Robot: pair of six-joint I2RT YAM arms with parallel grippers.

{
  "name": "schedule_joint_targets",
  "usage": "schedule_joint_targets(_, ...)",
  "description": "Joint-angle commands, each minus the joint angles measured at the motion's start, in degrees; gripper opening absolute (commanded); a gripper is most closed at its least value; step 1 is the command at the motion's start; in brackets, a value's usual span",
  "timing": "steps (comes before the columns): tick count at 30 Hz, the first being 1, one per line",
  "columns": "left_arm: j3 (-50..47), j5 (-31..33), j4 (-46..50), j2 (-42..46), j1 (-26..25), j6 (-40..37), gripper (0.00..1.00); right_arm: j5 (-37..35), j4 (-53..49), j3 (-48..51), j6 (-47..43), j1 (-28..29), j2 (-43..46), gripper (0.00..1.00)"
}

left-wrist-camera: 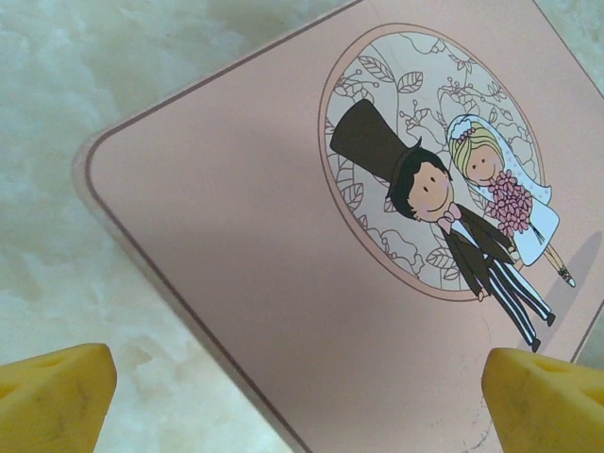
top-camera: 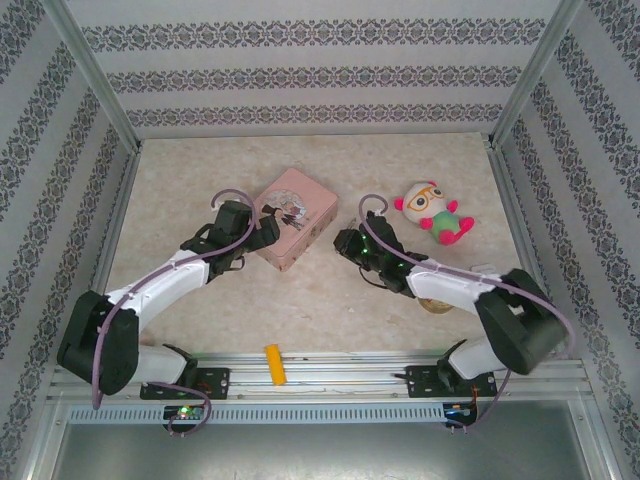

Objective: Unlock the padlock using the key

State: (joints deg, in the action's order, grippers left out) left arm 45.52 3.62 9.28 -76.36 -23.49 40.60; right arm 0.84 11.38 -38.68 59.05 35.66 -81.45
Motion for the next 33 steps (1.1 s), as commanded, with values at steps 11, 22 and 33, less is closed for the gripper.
schedule_joint_targets(11, -0.5, -1.0, 4.8, 4.4, 1.5, 1.3, 0.99, 1.3, -50.7, -12.3, -25.0, -6.2, 3.7, 0.0)
schedule_joint_targets(22, -1.8, -1.1, 4.6, 5.1, 2.1, 1.8, 0.99, -1.6, -52.6, -19.9, -31.7, -8.1, -10.1, 0.0)
schedule_joint_targets(33, -2.5, -2.0, 3.4, 4.3, 2.6, 2.5, 0.99, -1.7, -51.5, -26.4, -32.9, -8.0, -20.7, 0.08)
